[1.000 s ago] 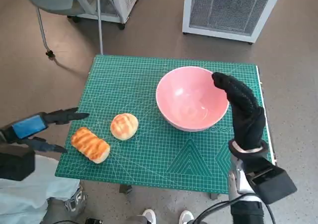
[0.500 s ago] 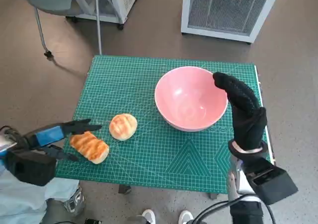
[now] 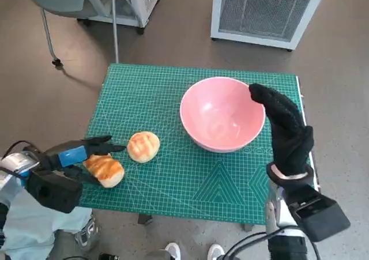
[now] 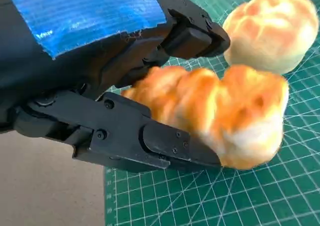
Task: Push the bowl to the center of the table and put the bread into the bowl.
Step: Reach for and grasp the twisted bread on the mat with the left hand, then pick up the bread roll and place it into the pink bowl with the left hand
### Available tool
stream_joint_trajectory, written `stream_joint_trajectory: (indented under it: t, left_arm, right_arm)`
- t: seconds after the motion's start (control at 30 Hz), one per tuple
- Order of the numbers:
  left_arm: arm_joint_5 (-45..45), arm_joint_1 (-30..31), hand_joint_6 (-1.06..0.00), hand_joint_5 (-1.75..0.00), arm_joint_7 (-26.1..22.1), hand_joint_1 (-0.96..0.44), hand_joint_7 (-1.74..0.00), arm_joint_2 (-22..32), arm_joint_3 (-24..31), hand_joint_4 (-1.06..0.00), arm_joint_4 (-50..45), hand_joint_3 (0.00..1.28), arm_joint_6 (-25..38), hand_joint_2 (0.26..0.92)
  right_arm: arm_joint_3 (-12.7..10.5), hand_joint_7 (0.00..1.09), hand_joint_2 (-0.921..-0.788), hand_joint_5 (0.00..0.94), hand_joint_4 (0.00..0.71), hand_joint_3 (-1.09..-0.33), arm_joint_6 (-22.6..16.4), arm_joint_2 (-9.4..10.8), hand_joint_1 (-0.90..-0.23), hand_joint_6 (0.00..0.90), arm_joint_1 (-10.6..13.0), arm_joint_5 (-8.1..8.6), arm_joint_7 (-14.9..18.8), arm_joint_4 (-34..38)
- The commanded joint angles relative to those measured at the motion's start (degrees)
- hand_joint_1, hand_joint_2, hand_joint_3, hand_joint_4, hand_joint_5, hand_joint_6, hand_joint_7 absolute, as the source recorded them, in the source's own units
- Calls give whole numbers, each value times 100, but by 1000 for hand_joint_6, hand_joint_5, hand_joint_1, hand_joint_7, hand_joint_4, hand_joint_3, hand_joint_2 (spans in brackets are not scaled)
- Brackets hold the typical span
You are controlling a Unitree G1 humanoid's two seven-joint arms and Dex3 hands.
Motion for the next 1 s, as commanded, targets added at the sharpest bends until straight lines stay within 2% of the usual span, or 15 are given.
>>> stream_joint_trajectory:
  t: [0.03, 0.17, 0.2, 0.23, 0.27, 0.3, 0.37, 0.47, 0.67, 0.87, 1.0]
  left_arm:
    - [49, 44, -448, -86, -311, -76, -60, -233, -244, -382, 193, 20, 349, 848]
    - [99, 35, -622, -153, -126, -63, -159, -235, -312, -576, 190, 42, 371, 904]
    - [116, 38, -613, -373, -28, -51, -384, -220, -323, -565, 181, 66, 335, 907]
    - [165, 34, -576, -716, 181, -33, -735, -198, -336, -526, 205, 122, 253, 912]
    - [199, 28, -552, -1278, 332, -3, -1215, -184, -351, -519, 228, 172, 197, 920]
    - [249, 26, -552, -1278, 602, -3, -1215, -151, -345, -519, 264, 172, 85, 920]
    - [295, -16, -601, -1416, 968, -2, -1128, -83, -360, -476, 350, 178, -102, 921]
    - [240, -101, -629, -1477, 1087, -2, -1093, -32, -377, -444, 500, 181, -302, 921]
    - [-290, -231, -618, -1440, 568, -1, -1158, 79, -166, -440, 551, 186, -450, 921]
    - [-1084, -300, -583, -1422, 98, -1, -1225, 293, 305, -430, 225, 204, -636, 921]
    - [-1589, -346, -554, -1450, -25, -1, -1257, 381, 722, -402, -186, 229, -684, 921]
  right_arm:
    - [-10, 662, -921, 25, 279, -854, 159, -1, -542, -1, 180, 90, -12, -84]
    - [-8, 660, -921, 25, 278, -854, 201, 17, -545, -1, 205, 88, -25, -140]
    - [-8, 660, -921, 25, 277, -855, 210, 21, -545, -1, 214, 87, -28, -154]
    - [-6, 659, -921, 26, 277, -855, 220, 29, -545, -1, 222, 86, -33, -170]
    - [-5, 658, -921, 27, 275, -856, 229, 34, -546, -1, 228, 85, -36, -182]
    - [-8, 658, -921, 27, 275, -856, 229, 42, -546, -1, 229, 85, -41, -175]
    - [-15, 657, -921, 28, 274, -856, 237, 55, -543, -1, 230, 90, -46, -167]
    - [-20, 656, -921, 29, 272, -858, 243, 68, -540, -1, 227, 96, -46, -161]
    - [-28, 654, -921, 31, 271, -859, 250, 90, -539, -1, 210, 99, -43, -145]
    - [-45, 652, -921, 33, 269, -858, 261, 97, -539, -1, 160, 122, -32, -89]
    - [-46, 652, -921, 35, 269, -856, 255, 105, -539, -1, 128, 127, -31, -51]
